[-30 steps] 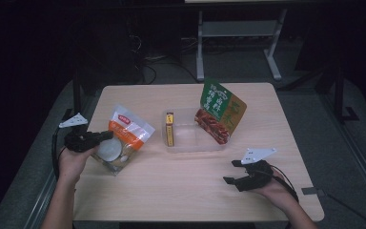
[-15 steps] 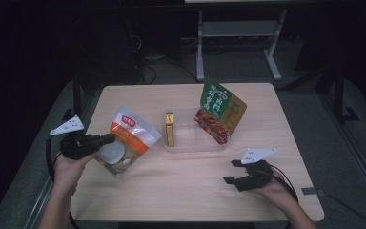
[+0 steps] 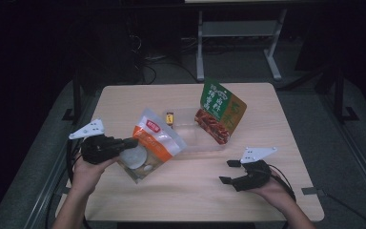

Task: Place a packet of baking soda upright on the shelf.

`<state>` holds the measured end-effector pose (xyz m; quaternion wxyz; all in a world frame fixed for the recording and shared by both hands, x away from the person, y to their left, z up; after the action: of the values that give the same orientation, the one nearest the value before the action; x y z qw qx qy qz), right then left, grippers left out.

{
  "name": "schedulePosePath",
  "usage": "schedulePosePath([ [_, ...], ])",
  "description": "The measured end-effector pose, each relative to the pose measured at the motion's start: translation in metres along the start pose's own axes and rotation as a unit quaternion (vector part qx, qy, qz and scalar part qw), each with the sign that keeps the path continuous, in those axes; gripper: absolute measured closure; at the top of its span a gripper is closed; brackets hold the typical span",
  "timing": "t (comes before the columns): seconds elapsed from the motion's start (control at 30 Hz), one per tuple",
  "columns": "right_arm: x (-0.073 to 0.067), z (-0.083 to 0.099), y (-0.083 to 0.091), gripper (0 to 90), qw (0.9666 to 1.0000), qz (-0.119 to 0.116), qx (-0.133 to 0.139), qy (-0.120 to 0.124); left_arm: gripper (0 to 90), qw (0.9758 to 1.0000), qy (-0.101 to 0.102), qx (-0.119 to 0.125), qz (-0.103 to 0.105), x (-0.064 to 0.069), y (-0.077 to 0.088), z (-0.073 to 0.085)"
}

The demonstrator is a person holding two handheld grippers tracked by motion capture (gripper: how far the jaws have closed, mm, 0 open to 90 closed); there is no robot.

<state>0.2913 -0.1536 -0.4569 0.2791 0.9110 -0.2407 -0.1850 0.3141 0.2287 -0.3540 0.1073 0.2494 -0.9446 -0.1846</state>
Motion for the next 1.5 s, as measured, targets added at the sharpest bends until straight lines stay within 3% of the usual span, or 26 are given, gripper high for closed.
schedulePosePath([
  [0.27, -0.012, -0.014, -0.007, 31.7, 0.9988, -0.038, 0.029, -0.006, 90.0, 0.9995, -0.003, -0.001, 0.03, 0.019, -0.029, 0.001],
  [0.4, -0.021, -0.022, -0.011, 32.2, 0.9972, -0.061, 0.044, -0.003, 90.0, 0.9995, 0.006, 0.009, 0.031, 0.026, -0.04, 0.001],
  [0.67, -0.035, -0.048, -0.023, 34.2, 0.9935, -0.082, 0.078, 0.012, 90.0, 0.9991, 0.008, 0.016, 0.038, 0.036, -0.053, -0.002],
  [0.87, -0.039, -0.065, -0.031, 39.3, 0.9896, -0.097, 0.106, 0.004, 90.0, 0.9988, 0.01, 0.029, 0.038, 0.04, -0.056, -0.004],
  [0.97, -0.036, -0.072, -0.032, 48.8, 0.9871, -0.102, 0.124, -0.001, 90.0, 0.9987, 0.013, 0.032, 0.038, 0.04, -0.057, -0.003],
  [1.03, -0.034, -0.076, -0.032, 60.8, 0.9855, -0.107, 0.132, -0.006, 90.0, 0.9985, 0.017, 0.033, 0.04, 0.04, -0.058, -0.003],
  [1.2, -0.028, -0.082, -0.032, 78.7, 0.9836, -0.106, 0.145, -0.02, 90.0, 0.9982, 0.021, 0.035, 0.043, 0.038, -0.059, 0.0],
  [1.33, -0.029, -0.082, -0.029, 88.8, 0.9827, -0.119, 0.141, -0.015, 89.9, 0.998, 0.026, 0.038, 0.043, 0.037, -0.061, 0.002],
  [1.5, -0.032, -0.084, -0.023, 89.9, 0.9813, -0.137, 0.136, 0.0, 89.7, 0.9984, 0.025, 0.03, 0.041, 0.035, -0.064, 0.003],
])
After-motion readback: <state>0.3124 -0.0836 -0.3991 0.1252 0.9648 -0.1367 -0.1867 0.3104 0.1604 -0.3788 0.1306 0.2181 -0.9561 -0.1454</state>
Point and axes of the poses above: each handheld gripper's, and its own axes: y roughly backward along the jaws, z roughly out of its underside, x roughly to its right, the point moved 4 cm from there along -y, roughly forward along the jaws, and after that the axes turned 4 degrees about -y, right-handed, at the moved point
